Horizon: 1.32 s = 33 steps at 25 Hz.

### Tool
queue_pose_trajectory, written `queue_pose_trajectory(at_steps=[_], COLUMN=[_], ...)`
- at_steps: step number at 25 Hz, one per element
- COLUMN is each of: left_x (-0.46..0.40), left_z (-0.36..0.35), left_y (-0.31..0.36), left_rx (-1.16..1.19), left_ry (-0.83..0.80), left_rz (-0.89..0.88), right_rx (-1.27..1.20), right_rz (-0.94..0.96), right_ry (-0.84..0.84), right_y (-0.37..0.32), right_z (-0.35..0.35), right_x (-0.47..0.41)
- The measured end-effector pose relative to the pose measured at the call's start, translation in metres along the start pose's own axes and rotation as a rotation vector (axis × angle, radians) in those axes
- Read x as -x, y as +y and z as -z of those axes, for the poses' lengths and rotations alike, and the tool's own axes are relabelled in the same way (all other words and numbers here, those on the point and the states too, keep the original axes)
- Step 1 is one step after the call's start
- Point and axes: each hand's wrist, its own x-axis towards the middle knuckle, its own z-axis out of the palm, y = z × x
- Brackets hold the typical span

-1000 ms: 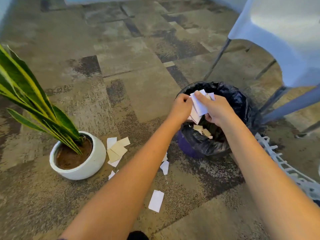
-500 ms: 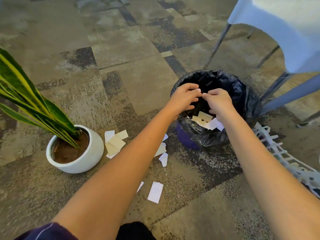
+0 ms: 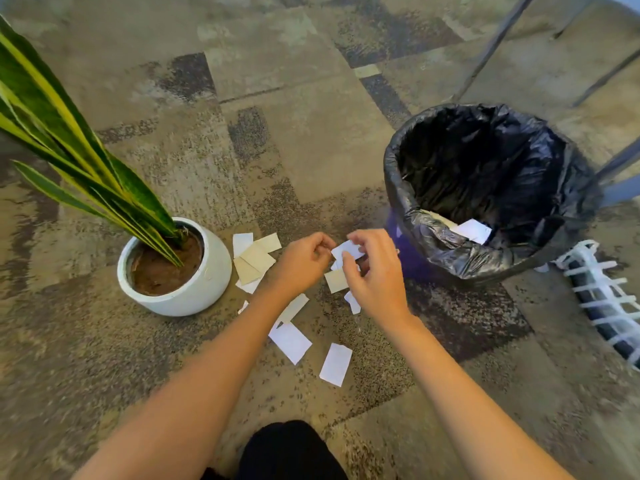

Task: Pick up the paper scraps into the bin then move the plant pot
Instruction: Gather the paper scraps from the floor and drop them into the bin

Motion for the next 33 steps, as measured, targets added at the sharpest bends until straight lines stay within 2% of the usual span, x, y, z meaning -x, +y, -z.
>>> queue_pose_trajectory(at_steps=[4,6,8,11,15,19,23,27,30,33], left_x=[0.015,0.023,0.027,0.03,0.038,0.05,0.059,0.068,0.075,0.077], left_z=[-0.018,-0.023,-0.027,-0.028,-0.032,-0.044,-0.052,-0.055,-0.059,-0.061], left_y=[-0.086,-0.109,-0.125,-0.139,-0.154,-0.155,-0.151,-0.148,-0.152,-0.156], left_rx=[-0.546,-0.711,-0.778,-0.849,-0.812,-0.772,-0.814,-0.812,-0.745,-0.507], left_ry=[-0.269,-0.399,-0.48,-0.56,-0.631,-0.572,-0.485,-0.348,-0.324,-0.262], left_rz=[0.149,0.197,0.195,0.196,0.277,0.274,0.239,0.15,0.125,0.191], right_rx=[0.192,0.323,0.392,0.449,0.575,0.605,0.445,0.413,0.405,0.295], right_rz=[-0.31,-0.39,-0.452,-0.51,-0.37,-0.213,-0.158,-0.086,-0.124,-0.238], right_ry=[-0.469,-0.681,-0.833,-0.973,-1.101,-1.082,-0.864,-0.706,-0.622,-0.54], right_y=[0.06,0.081,0.099,0.115,0.115,0.108,0.105,0.106,0.108,0.102], right_z=[-0.039,-0.053,-0.065,-0.076,-0.088,-0.093,-0.086,-0.087,-0.091,-0.09], right_x=[0.045,0.057,0.063,0.072,0.1,0.126,0.149,0.163,0.164,0.159])
